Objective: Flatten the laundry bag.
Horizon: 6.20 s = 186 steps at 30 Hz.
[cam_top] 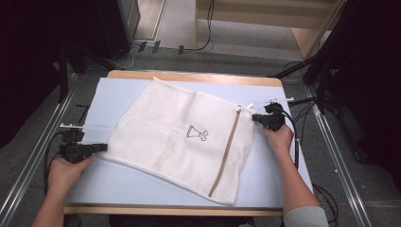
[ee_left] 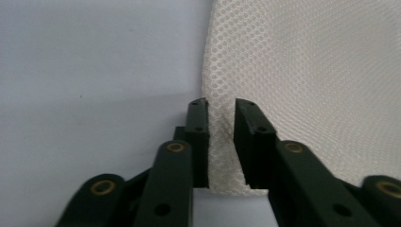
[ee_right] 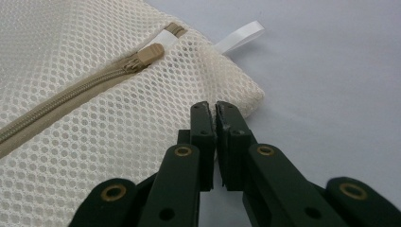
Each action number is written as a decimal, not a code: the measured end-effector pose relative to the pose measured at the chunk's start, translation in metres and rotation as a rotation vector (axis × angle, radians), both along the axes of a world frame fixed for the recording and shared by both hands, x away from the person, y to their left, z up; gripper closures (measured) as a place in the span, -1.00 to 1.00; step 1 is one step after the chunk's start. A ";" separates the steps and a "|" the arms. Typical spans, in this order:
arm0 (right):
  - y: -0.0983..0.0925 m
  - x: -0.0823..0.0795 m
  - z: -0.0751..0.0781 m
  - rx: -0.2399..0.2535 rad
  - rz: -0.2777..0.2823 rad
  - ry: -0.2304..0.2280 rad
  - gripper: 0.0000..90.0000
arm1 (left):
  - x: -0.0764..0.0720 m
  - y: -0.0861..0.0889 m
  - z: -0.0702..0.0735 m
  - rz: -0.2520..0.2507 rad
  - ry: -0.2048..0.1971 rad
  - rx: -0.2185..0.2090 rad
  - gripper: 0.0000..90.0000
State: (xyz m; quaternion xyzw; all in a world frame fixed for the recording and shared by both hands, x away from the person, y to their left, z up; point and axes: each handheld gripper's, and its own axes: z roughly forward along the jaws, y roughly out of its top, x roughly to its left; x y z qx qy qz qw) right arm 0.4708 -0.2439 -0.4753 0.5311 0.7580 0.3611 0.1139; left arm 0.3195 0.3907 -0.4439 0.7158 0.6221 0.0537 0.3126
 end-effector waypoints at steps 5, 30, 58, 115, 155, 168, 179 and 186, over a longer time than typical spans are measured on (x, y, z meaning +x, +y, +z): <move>-0.001 -0.002 0.002 -0.012 -0.002 0.008 0.95 | 0.010 0.002 0.000 -0.007 0.019 -0.017 1.00; -0.022 -0.088 0.003 -0.030 0.073 0.015 0.94 | 0.084 0.012 0.003 0.022 -0.113 -0.071 1.00; 0.008 -0.069 0.029 0.035 0.144 -0.127 0.30 | 0.048 -0.009 0.029 0.003 -0.156 -0.029 0.07; 0.032 0.003 0.004 -0.042 0.099 -0.019 0.89 | 0.013 -0.098 0.014 -0.139 -0.103 -0.005 0.08; 0.028 -0.027 0.011 -0.002 0.112 -0.006 0.88 | 0.085 -0.110 0.009 -0.175 -0.065 -0.086 0.93; 0.036 -0.067 0.009 0.003 0.158 0.010 0.87 | 0.125 -0.105 0.010 -0.158 -0.066 -0.050 0.93; 0.046 -0.094 0.007 -0.007 0.193 0.020 0.83 | 0.143 -0.108 0.005 -0.161 -0.076 -0.010 0.88; 0.042 -0.096 0.004 -0.014 0.200 -0.016 0.61 | 0.138 -0.106 0.009 -0.157 -0.082 0.006 0.45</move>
